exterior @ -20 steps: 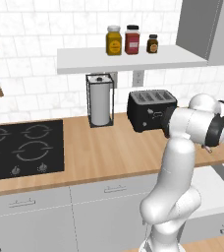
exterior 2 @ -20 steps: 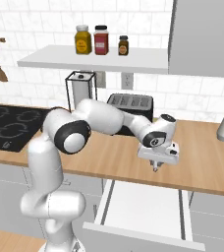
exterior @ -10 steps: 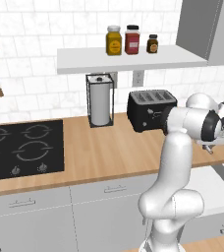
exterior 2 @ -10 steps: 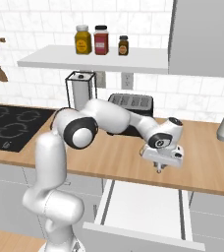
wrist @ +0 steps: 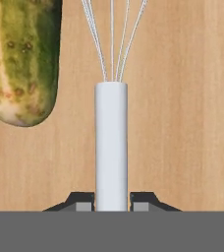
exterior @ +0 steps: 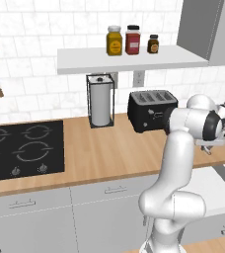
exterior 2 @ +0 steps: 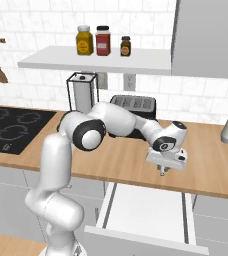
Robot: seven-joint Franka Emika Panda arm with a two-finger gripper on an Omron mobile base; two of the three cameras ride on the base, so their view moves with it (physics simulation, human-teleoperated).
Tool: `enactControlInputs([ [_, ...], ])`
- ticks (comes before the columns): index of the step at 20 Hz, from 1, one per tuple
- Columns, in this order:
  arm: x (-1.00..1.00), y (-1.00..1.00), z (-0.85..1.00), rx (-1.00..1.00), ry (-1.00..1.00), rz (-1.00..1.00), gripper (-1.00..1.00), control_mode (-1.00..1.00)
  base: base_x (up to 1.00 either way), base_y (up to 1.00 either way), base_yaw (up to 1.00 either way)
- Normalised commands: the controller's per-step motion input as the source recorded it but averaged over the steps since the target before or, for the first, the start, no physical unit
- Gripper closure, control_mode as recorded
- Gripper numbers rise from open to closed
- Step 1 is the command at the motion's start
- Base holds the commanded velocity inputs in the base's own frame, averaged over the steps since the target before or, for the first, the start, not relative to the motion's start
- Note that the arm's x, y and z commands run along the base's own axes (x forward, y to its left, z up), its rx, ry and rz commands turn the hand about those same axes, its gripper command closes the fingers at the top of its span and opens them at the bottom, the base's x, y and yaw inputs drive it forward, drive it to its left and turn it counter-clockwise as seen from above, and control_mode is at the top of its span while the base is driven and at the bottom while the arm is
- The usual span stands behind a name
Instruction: Pick the whisk from the drawer and place it on the counter.
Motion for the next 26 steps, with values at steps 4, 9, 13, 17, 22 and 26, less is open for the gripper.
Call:
enactControlInputs([
  [4, 0.02, 0.00, -0.01, 0.00, 0.00, 0.00, 1.00, -1.00, 0.00, 0.00, 0.00],
  [9, 0.00, 0.00, 0.00, 0.00, 0.00, 0.00, 1.00, -1.00, 0.00, 0.00, 0.00],
  [13, 0.00, 0.00, 0.00, 0.00, 0.00, 0.00, -1.00, -1.00, 0.00, 0.00, 0.00],
  [17, 0.00, 0.00, 0.00, 0.00, 0.00, 0.00, -1.00, -1.00, 0.00, 0.00, 0.00],
  [22, 0.00, -0.01, -0.01, 0.00, -0.01, 0.00, -1.00, -1.00, 0.00, 0.00, 0.00],
  [26, 0.00, 0.00, 0.00, 0.00, 0.00, 0.00, -1.00, -1.00, 0.00, 0.00, 0.00],
])
